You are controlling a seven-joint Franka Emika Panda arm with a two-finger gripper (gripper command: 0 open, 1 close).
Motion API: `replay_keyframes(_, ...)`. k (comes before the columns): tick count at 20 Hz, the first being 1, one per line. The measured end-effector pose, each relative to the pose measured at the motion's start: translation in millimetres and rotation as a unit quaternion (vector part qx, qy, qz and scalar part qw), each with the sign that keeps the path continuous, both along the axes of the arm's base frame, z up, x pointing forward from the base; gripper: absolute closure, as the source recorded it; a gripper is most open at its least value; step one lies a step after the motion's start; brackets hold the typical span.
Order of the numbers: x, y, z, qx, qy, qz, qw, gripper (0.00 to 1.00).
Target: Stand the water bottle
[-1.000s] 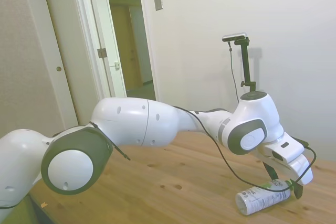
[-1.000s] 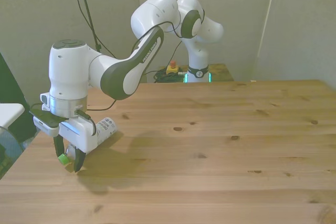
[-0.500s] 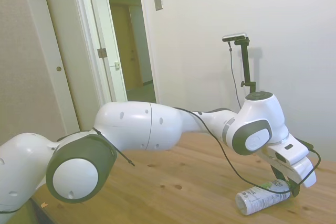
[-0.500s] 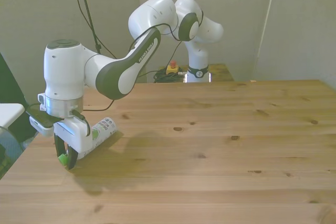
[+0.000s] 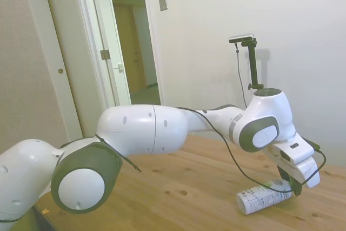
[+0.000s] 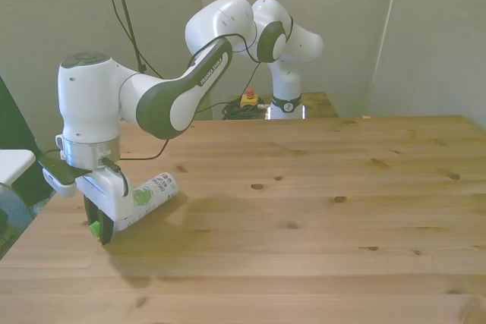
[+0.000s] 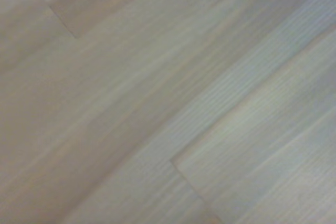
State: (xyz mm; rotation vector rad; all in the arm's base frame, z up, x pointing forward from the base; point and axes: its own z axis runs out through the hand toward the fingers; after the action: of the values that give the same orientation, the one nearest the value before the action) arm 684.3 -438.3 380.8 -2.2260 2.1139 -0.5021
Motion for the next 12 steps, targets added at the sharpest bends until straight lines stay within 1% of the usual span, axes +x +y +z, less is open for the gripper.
replay_keyframes(2,6,13,28,-0.002,-0.019,0.001,0.9998,1.00)
replay_keyframes(5,12,48,83,-0.003,-0.054,0.001,0.9986,1.00)
replay_keyframes(7,14,77,117,-0.011,-0.085,0.000,0.9963,1.00)
replay_keyframes(9,16,105,145,-0.031,-0.119,-0.005,0.9925,1.00)
replay_keyframes(10,16,120,156,-0.049,-0.137,-0.009,0.9893,1.00)
replay_keyframes(12,18,148,168,-0.089,-0.172,-0.018,0.9810,1.00)
